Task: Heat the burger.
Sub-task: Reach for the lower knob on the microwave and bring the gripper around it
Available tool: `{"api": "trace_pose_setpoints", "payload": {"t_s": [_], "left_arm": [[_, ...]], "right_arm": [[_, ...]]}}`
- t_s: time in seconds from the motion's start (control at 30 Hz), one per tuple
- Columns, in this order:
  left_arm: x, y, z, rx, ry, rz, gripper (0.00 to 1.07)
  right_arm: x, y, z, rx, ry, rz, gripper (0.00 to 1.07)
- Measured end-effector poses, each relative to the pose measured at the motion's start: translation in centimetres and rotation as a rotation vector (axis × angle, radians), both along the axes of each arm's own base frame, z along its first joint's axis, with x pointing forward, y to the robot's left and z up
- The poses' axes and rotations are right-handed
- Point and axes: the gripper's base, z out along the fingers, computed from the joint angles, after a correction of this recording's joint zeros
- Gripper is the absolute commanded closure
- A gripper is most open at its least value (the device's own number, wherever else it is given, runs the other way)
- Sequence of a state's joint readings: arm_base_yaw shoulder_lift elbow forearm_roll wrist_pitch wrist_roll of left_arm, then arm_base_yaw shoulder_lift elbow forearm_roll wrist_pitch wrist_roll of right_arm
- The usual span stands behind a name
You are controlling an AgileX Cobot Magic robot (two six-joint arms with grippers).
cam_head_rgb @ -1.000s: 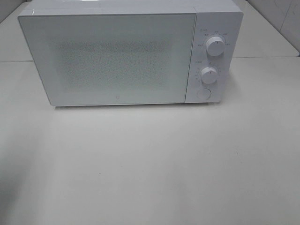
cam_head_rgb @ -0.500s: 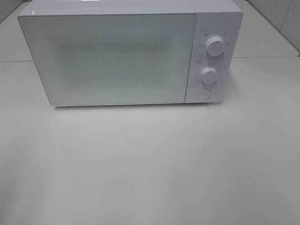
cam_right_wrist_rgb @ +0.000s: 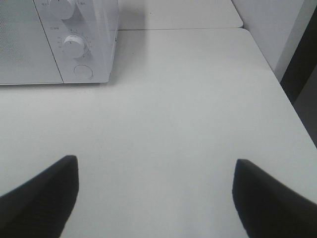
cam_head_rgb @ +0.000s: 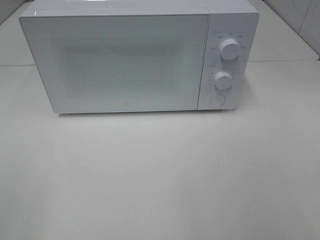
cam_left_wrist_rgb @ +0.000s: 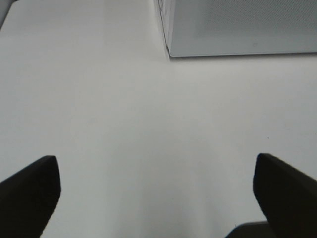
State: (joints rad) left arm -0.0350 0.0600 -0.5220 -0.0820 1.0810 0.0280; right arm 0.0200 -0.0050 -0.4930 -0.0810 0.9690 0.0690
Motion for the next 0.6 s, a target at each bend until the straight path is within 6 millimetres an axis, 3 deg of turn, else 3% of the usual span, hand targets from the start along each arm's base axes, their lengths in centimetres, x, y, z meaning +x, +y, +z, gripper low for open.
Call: {"api": "trace_pose_setpoints", "payload": {"t_s": [0.17, 0.6], "left_arm": [[-0.96, -0.02, -0.02, 0.000, -0.063, 0.058, 0.09], [-0.99, -0.02, -0.03, 0.000, -0.065, 0.061, 0.09]], "right_arm": [[0.00, 0.00, 0.00, 0.000, 0.000, 0.000, 0.32], [0.00, 0.00, 0.00, 0.000, 0.000, 0.000, 0.32]]}}
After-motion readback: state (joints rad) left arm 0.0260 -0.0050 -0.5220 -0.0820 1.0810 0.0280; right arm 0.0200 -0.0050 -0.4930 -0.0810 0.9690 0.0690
